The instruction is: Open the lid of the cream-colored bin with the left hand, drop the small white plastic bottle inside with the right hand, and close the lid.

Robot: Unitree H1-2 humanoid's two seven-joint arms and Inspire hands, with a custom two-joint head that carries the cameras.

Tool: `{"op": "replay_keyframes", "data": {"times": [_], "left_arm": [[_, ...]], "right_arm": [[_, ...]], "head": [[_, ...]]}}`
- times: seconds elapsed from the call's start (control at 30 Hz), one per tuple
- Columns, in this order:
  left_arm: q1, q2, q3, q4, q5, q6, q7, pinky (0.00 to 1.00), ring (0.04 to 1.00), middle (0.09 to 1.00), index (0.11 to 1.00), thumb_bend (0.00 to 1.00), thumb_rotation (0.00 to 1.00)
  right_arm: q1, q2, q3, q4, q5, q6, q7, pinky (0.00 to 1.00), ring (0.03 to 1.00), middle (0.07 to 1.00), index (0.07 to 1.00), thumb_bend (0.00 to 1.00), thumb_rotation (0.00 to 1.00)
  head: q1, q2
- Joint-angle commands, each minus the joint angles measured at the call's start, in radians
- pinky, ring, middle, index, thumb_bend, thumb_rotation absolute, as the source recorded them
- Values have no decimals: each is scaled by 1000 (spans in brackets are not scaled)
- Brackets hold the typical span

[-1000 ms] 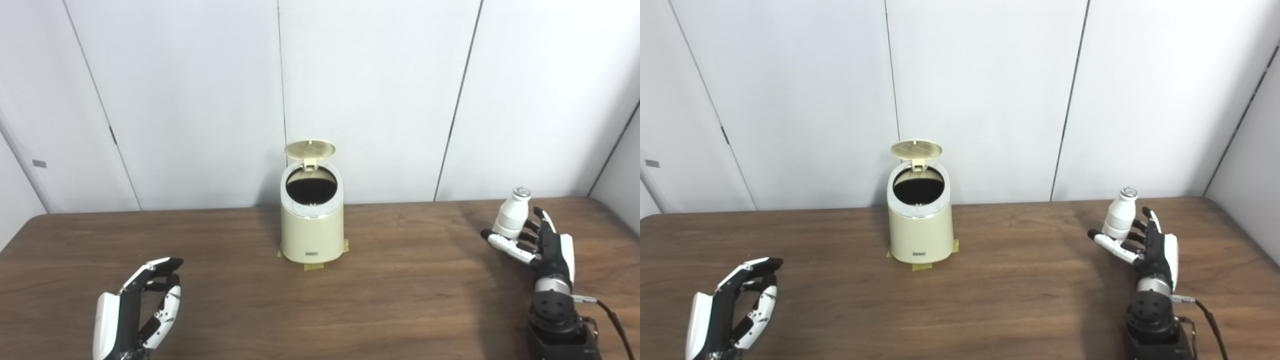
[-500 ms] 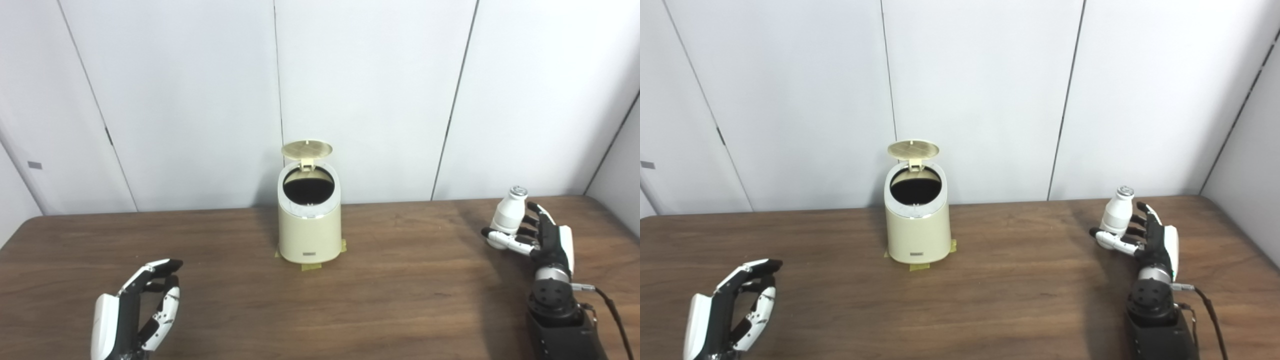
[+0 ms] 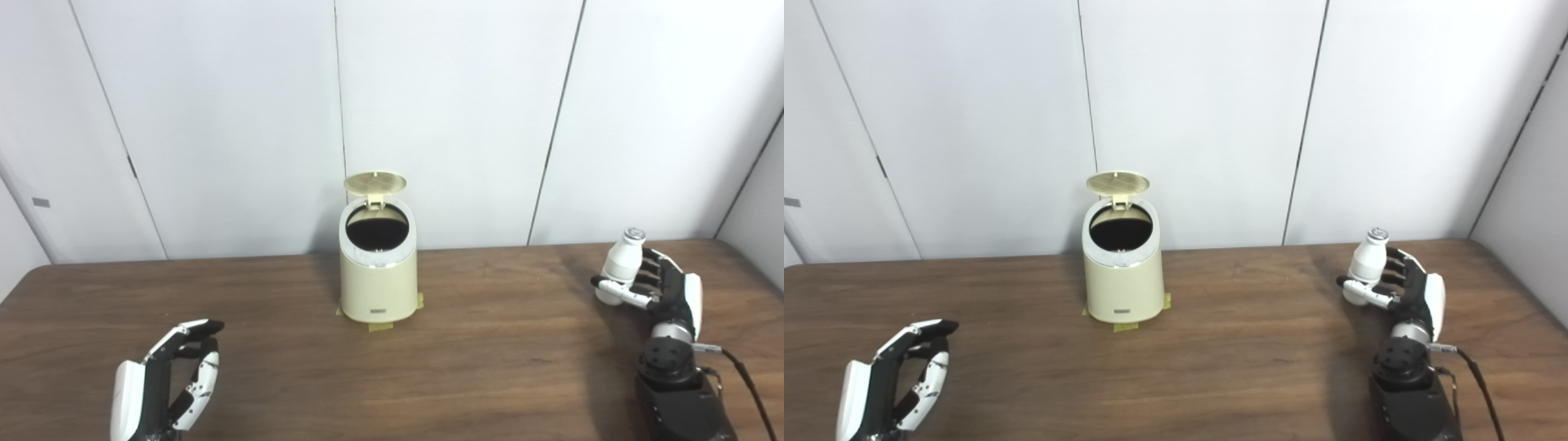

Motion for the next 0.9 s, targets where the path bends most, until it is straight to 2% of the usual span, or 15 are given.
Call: {"op": "replay_keyframes", "data": {"times": [0.0, 0.03, 0.1, 0.17, 0.43, 0.53, 0.77, 0.87], "left_arm": [[26, 11, 4, 6, 14, -20, 9, 611, 695, 681, 666, 205, 625], [27, 9, 4, 4, 15, -17, 9, 611, 694, 681, 666, 205, 619], [27, 7, 4, 1, 15, -13, 7, 619, 696, 680, 661, 205, 610], [27, 7, 3, 1, 21, -11, 9, 617, 694, 679, 659, 204, 606], [26, 2, 2, 6, 36, -5, 13, 611, 692, 676, 651, 197, 598], [23, 4, 0, 14, 35, -13, 14, 608, 690, 674, 648, 188, 563], [23, 6, -4, 20, 48, -17, 19, 599, 688, 665, 641, 186, 558], [22, 4, -4, 22, 46, -20, 19, 596, 682, 661, 638, 180, 547]], "right_arm": [[-74, -31, 1, 28, -24, -113, -72, 592, 679, 673, 525, 581, 108], [-85, -36, 6, 61, -29, -150, -94, 577, 655, 647, 506, 550, 113], [-98, -44, 14, 102, -31, -192, -114, 475, 541, 554, 471, 528, 23], [-102, -49, 21, 115, -27, -218, -119, 430, 495, 526, 469, 526, 6], [-105, -66, 44, 121, -28, -268, -133, 347, 414, 470, 486, 529, 0], [-98, -66, 45, 96, -29, -274, -133, 278, 353, 423, 492, 528, 0], [-62, -52, 42, -19, -23, -262, -107, 272, 344, 416, 493, 528, 0], [-41, -36, 39, -92, -17, -255, -92, 335, 421, 489, 476, 529, 0]], "head": [[-1, 1], [-2, 2], [-2, 1], [-3, 1], [-7, 1], [-9, -1], [-10, 0], [-9, 0]]}}
